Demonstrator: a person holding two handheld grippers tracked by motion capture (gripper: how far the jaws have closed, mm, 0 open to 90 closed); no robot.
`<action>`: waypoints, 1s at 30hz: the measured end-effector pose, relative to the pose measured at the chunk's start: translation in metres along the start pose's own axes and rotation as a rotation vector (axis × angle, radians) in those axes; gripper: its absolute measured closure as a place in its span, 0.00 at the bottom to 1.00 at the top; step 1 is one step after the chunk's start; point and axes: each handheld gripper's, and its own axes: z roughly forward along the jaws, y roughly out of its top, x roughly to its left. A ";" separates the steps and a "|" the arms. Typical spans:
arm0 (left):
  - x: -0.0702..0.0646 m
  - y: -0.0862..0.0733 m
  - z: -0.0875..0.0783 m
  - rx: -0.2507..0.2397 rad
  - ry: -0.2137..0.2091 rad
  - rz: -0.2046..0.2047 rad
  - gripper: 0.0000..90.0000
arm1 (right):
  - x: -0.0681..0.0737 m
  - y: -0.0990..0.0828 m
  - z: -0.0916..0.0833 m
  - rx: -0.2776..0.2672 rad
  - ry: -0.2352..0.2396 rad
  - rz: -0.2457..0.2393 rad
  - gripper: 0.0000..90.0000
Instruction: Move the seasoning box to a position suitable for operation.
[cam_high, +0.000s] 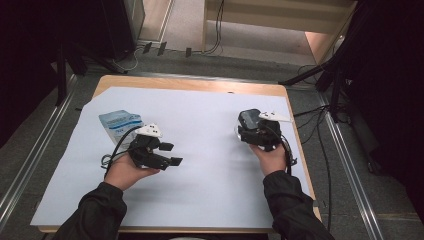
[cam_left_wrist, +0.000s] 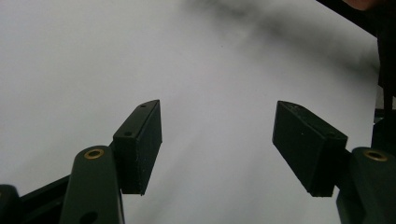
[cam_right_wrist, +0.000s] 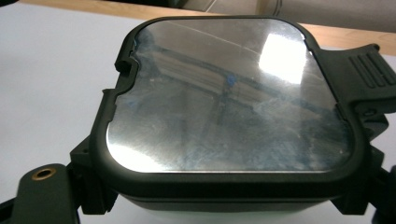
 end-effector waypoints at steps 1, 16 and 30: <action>0.000 0.000 0.000 0.000 0.001 0.000 0.38 | 0.003 -0.002 -0.001 0.005 0.010 -0.003 0.18; 0.002 -0.001 0.000 -0.015 0.027 -0.009 0.38 | 0.060 -0.015 0.006 0.044 0.146 -0.089 0.18; 0.003 -0.008 -0.008 -0.032 0.060 -0.036 0.39 | 0.108 -0.022 0.026 0.074 0.255 -0.140 0.18</action>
